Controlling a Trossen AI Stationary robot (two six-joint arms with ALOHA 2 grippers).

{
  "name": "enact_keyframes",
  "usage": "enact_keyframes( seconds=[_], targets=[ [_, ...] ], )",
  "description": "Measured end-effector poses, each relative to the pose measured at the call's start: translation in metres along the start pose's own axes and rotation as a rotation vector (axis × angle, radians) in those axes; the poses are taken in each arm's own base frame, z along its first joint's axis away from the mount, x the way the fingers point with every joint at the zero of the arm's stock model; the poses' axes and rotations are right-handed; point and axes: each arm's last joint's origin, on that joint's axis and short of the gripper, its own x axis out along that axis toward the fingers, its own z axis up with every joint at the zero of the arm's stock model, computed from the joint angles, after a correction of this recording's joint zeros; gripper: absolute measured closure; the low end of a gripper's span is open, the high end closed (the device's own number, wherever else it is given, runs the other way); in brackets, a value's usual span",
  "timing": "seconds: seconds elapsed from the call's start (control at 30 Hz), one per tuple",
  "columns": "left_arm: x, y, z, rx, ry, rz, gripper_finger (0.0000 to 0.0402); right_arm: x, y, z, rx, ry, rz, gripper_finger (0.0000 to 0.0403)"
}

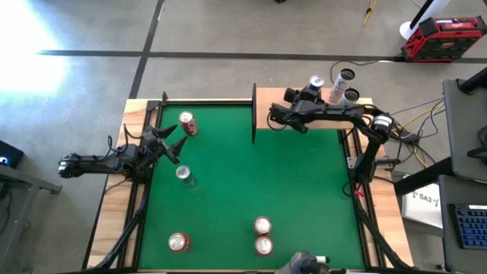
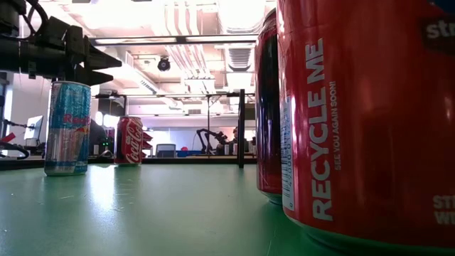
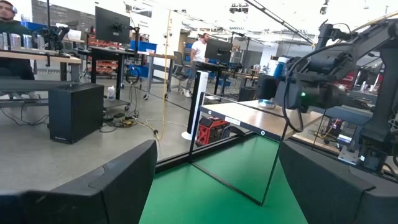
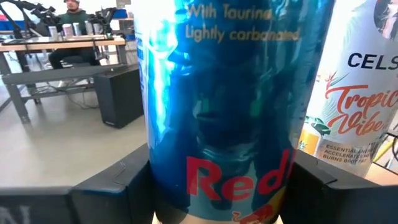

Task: Place canned beverage on shelf
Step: Put the right blue soda can on the shelf

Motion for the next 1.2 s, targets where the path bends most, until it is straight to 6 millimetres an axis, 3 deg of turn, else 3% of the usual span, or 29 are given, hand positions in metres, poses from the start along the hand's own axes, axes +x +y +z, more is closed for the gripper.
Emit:
enact_keyframes(
  seconds=[0.57, 1.2],
  targets=[
    [0.000, 0.000, 0.000, 0.000, 0.000, 0.000, 0.0078, 0.022, -0.004, 0.003, -0.007, 0.012, -0.071, 0.0161],
    [0.000, 0.000, 0.000, 0.000, 0.000, 0.000, 0.0078, 0.024, -0.005, 0.003, -0.009, 0.016, -0.078, 0.0161]
  ],
)
